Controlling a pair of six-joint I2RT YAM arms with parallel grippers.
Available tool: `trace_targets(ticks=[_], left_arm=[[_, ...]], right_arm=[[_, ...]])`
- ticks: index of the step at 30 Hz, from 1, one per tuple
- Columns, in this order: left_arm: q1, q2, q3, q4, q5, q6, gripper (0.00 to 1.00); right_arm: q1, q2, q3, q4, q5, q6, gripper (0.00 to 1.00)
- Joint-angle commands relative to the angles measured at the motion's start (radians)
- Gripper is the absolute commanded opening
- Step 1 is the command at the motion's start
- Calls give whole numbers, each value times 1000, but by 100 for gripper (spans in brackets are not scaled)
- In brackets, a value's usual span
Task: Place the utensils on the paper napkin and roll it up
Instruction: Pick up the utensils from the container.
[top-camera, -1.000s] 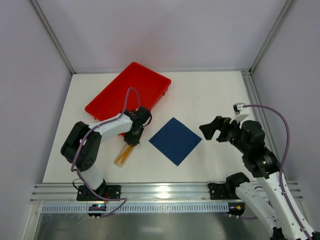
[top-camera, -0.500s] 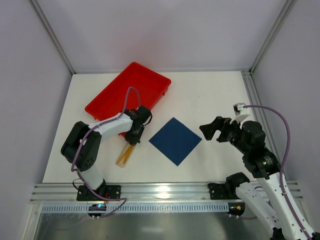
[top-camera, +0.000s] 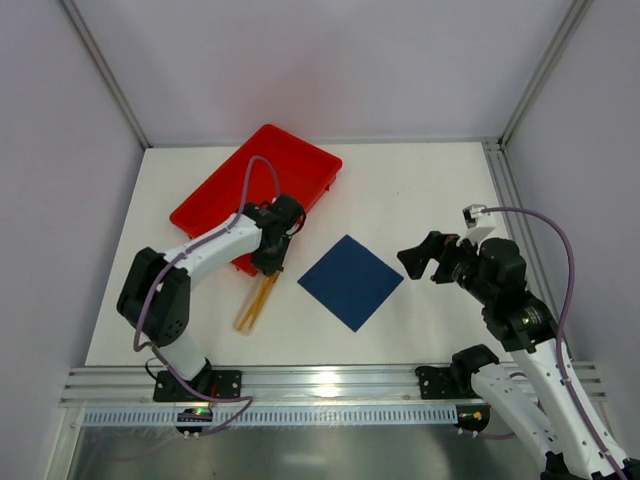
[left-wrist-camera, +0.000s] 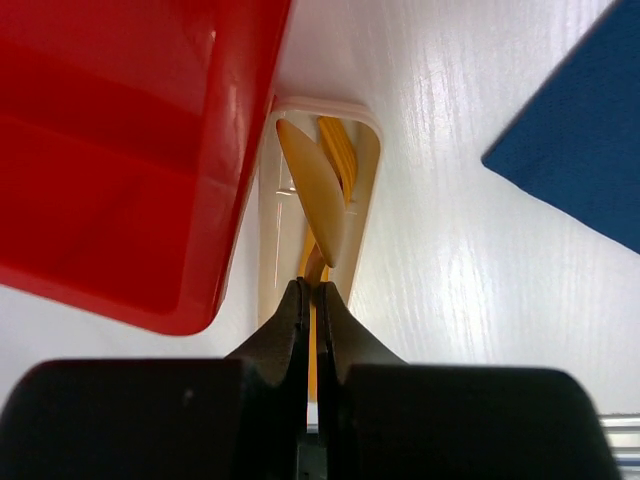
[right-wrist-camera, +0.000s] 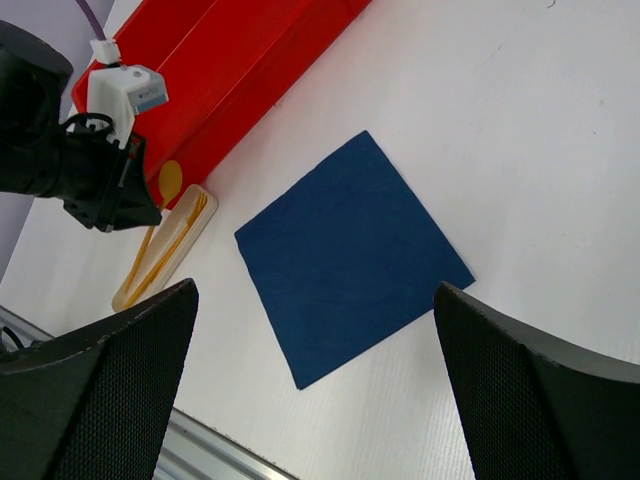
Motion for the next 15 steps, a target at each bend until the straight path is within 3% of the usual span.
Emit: trace_targets(ticks=[1,6,7,11,15], left_arm=[[6,-60,97,-110,-12,-49,0],[-14,-104,200,-32,122,-180,0],[-23,-107,199,67,218,-213,0],[-33,-34,159,336,378,-429,0],[-53,106,229,385,361,-492,0]], right_arm=[[-2,10,23,3,-10,-1,100],[-2,23,54,-29,13,12,99],[-2,17,54,-31,22,20,100],[-2,16,51,-29,30,37,100],[-2,27,64,-46,32,29,100]])
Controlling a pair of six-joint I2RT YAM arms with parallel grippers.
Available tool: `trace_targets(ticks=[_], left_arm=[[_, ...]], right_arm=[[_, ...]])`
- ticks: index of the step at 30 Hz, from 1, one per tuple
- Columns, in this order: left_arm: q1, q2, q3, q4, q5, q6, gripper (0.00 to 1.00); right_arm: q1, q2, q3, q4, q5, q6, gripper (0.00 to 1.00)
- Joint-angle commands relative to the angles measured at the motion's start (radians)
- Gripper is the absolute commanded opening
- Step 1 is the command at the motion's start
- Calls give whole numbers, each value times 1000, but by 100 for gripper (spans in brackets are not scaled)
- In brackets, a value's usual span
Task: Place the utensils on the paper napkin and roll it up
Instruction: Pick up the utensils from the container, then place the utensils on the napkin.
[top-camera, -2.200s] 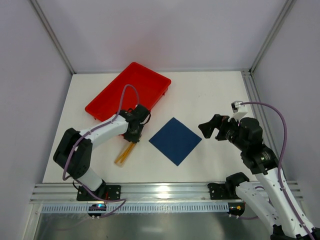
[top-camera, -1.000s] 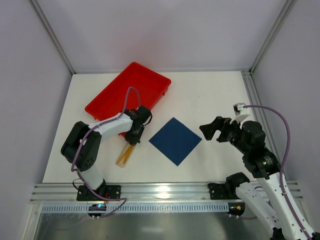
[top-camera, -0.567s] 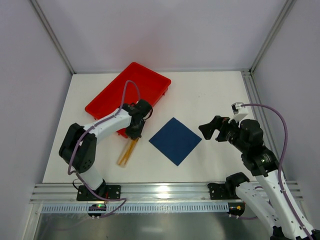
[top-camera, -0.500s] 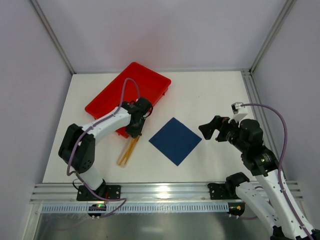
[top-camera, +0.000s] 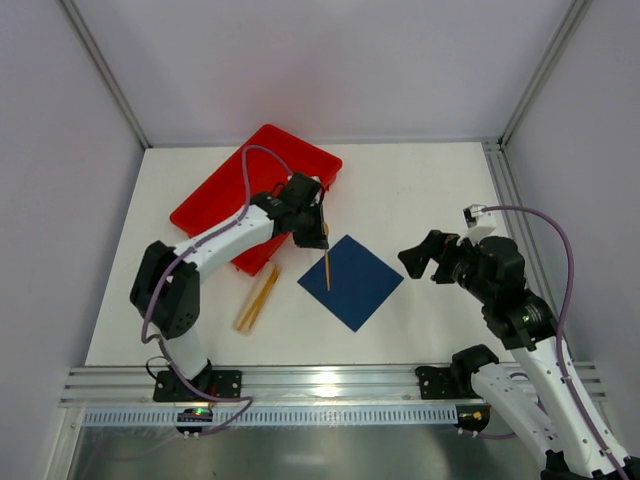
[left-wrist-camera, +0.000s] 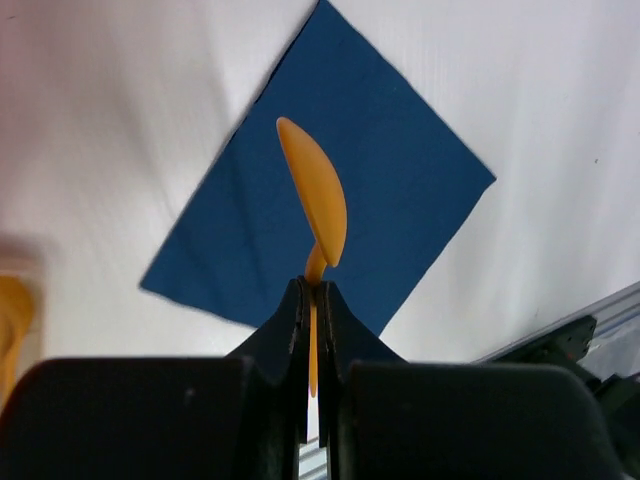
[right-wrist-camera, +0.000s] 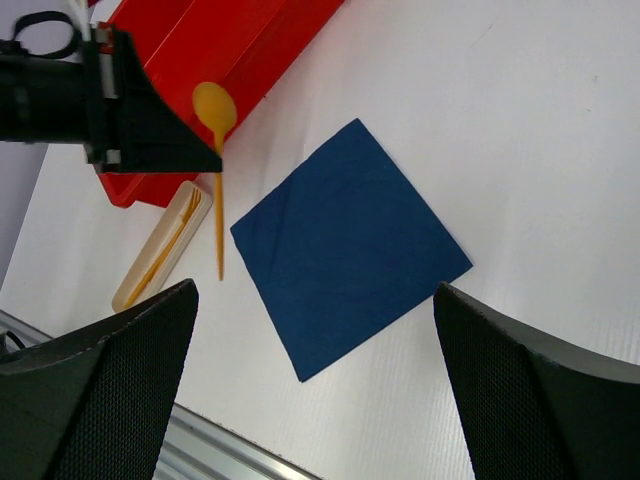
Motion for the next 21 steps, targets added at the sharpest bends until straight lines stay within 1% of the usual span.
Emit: trace_targets(ticks=[1,5,9,14,21], left_arm=[[-17,125,65,126,61,-138,0],[-30,229,105,178,83,-181,0],[-47,312,157,179,86,-181,0],[-50,376,217,170,98,-172,0],[-53,419,245,152,89,-157,0]], right_arm=[[-2,12,54,-14,15,3,100],[-2,19,62,-4,22,-2,100],[-1,35,69,-3,18,-7,100],[-2,36,66,0,27,-17,100],[-2,26,65,-7,47,-28,100]])
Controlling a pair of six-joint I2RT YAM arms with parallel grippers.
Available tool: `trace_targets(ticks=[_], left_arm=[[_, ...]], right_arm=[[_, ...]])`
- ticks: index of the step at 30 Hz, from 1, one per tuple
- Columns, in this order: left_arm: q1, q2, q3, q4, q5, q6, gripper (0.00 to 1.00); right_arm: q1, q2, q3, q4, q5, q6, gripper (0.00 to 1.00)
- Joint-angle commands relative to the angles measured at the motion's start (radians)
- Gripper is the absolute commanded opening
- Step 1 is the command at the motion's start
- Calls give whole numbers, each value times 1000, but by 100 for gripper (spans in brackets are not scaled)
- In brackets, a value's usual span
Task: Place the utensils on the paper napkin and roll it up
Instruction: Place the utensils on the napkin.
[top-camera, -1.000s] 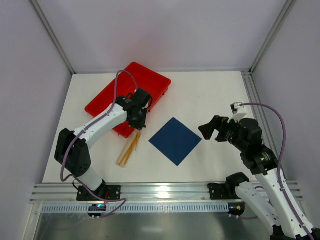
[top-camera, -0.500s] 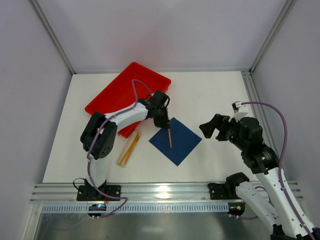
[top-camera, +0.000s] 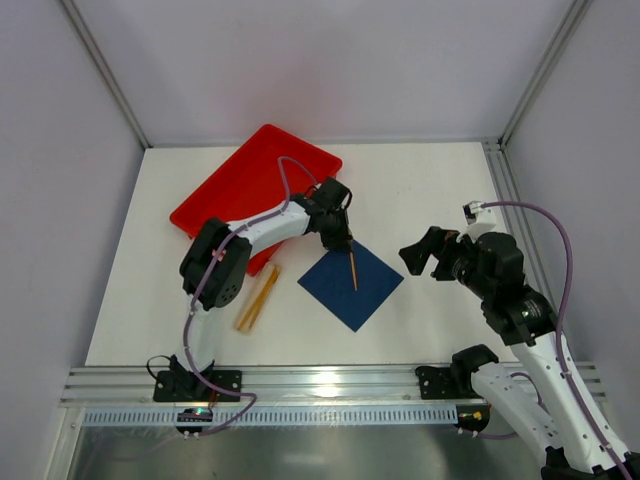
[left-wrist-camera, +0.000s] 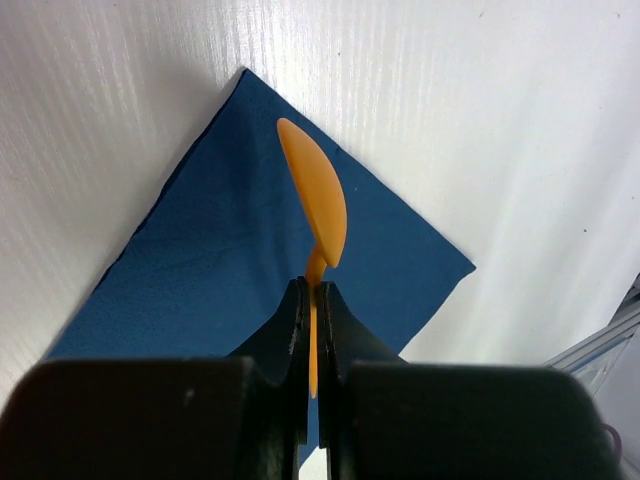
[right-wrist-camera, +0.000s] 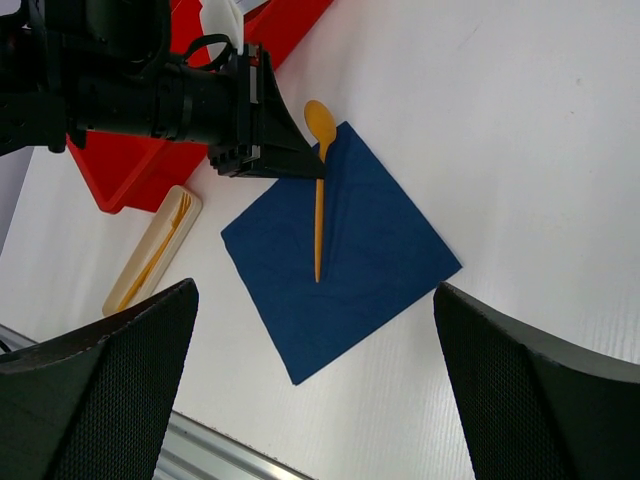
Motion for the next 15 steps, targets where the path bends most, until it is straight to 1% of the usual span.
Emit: trace_targets(ticks=[1,7,11,12,15], left_arm=[[-3,29,48,10,18,6,0],[-2,68,68,-17,19,12,0],[-3,66,61,-37,-7,17,1],[-3,66,62,-40,-5,22,2],[-2,71,62,-51,2,31,10]], right_arm=[[-2,-6,35,8,21,-21,100],[-2,-11,36,3,29,-27,100],[-3,-14,35,3,31,-29,100],[-2,-14,33,2,32,-30,100],[0,-14,33,5,31,-30,100]])
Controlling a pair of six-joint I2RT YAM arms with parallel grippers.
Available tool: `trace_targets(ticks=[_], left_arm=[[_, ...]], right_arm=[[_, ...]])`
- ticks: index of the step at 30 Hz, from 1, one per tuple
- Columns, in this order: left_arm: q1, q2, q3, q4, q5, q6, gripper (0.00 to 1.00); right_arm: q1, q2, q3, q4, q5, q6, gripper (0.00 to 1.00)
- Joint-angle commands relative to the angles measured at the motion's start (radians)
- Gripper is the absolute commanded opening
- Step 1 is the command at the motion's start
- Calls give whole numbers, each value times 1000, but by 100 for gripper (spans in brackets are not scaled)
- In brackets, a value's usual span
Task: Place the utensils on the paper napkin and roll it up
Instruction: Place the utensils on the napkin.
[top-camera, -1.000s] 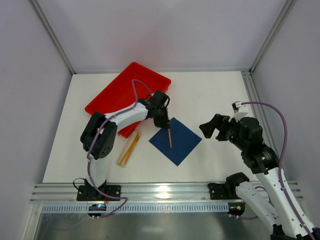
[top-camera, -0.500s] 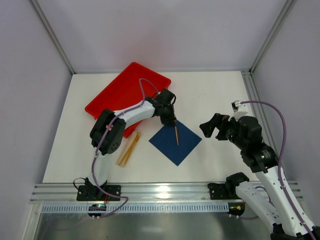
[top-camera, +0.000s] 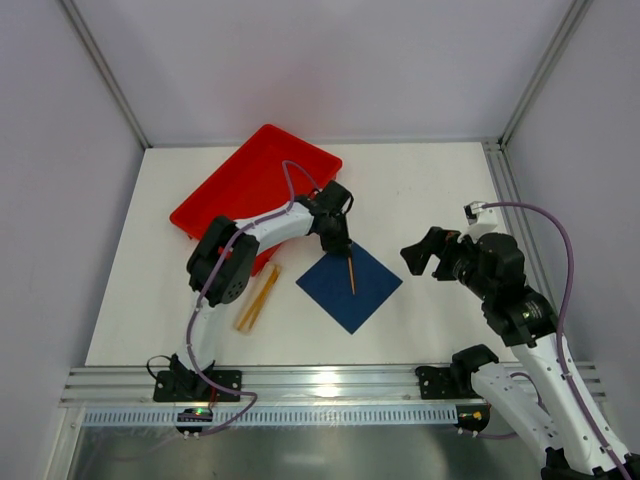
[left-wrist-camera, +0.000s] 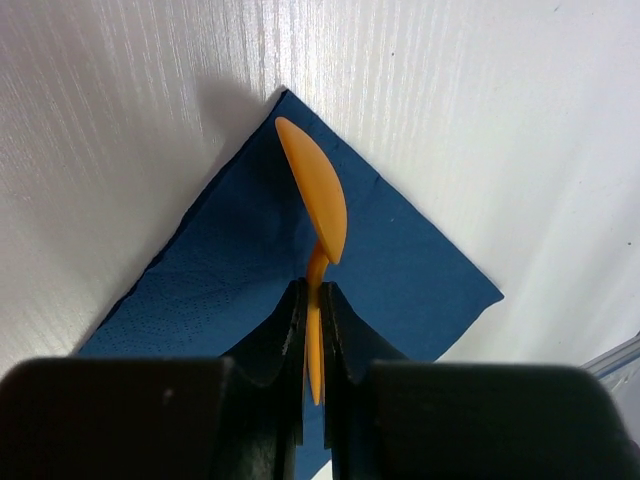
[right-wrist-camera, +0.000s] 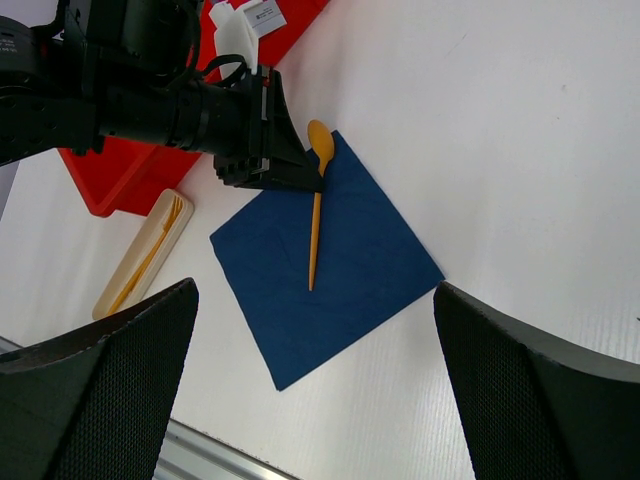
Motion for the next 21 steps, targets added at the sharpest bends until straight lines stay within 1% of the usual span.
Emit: trace_targets(ticks=[1,6,11,14,15,21], left_arm=[[-3,3,31,-22,-3,23,11],[-3,0,34,-28,6,27,17],[-3,-26,37,-37,6,32,20],[-3,-57,40,-51,4,35,26],[-3,-72,40,-56,4,38,30],[-2,-146,34,-114,-34,64,35]], right_arm=[[-2,-7,33,7,13,-14,100],[-2,-9,35,9,16,-15,100],[-2,-15,33,4,19,-17,100],[-2,-15,36,1,22,-20,100],[-2,-15,38,-1,22,-20,100],[0,-15,38,-1,20,-15,100]])
